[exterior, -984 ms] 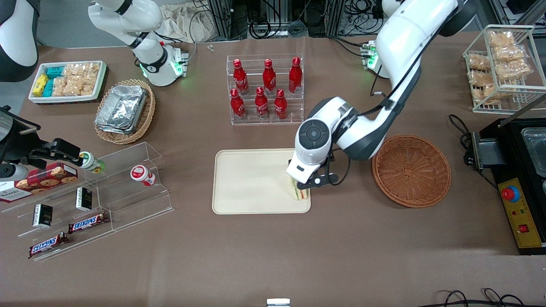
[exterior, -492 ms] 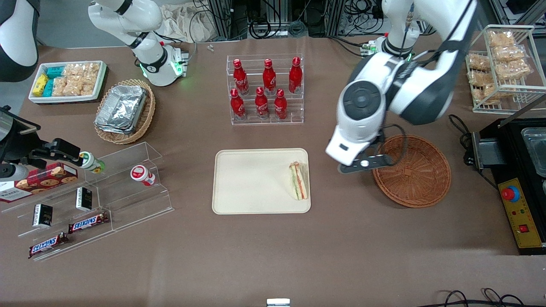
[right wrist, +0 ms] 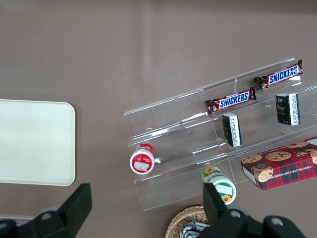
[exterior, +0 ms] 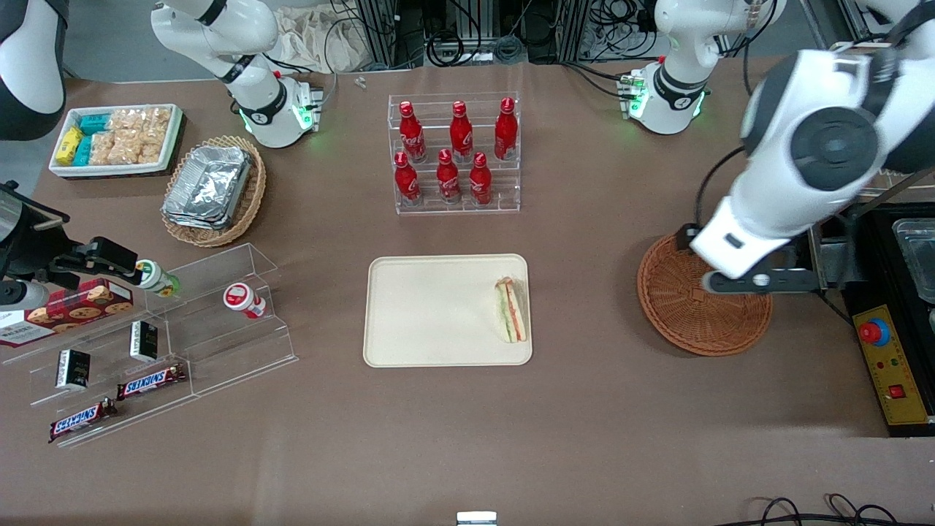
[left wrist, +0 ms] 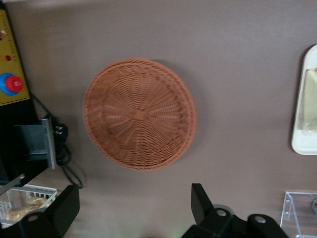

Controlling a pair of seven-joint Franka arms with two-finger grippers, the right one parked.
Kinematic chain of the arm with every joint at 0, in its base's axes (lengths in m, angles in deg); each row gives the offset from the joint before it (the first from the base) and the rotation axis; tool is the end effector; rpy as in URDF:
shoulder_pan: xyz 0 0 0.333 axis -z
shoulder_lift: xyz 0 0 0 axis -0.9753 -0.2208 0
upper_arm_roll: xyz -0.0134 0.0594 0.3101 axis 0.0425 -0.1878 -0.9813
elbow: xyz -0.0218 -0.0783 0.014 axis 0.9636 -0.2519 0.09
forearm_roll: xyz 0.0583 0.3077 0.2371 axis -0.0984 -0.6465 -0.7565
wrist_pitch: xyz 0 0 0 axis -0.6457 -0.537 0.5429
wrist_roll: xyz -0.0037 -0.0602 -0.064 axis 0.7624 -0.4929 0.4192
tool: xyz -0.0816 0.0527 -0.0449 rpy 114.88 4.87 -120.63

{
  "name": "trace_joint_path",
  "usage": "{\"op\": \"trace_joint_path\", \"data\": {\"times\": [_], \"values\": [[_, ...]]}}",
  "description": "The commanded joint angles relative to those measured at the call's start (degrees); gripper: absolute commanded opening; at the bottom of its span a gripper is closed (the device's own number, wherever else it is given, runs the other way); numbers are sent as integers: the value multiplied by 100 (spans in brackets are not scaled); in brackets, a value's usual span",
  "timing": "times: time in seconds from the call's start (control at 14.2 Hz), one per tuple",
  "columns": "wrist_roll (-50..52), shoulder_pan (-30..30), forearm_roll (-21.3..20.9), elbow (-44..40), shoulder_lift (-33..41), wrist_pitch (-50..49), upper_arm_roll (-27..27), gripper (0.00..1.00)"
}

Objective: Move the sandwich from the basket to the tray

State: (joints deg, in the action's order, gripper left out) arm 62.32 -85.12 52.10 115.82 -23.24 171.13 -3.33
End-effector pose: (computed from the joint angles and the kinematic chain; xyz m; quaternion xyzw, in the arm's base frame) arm 0.5870 -0.1260 0.5460 -0.9936 0.0206 0.0744 0.0830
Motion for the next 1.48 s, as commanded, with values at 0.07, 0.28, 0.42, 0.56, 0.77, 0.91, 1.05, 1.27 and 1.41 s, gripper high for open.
{"op": "trace_joint_path", "data": {"times": [0.07, 0.28, 0.42, 0.56, 0.77, 0.91, 1.05, 1.27, 1.41], "values": [[-211, -451, 139, -2, 247, -307, 35, 100], [-272, -732, 234, 7, 273, -272, 52, 100], [-272, -759, 208, 7, 273, -281, 44, 100], [-272, -820, 252, 33, 317, -290, 26, 100], [-263, -953, 453, 42, 309, -281, -35, 100], [-263, -350, 524, 42, 309, -281, -734, 100], [-315, 171, 769, 42, 317, -290, -1465, 100], [-685, 637, 823, 42, 326, -308, -2081, 100], [-703, 796, 945, 33, 326, -299, -2302, 100]]}}
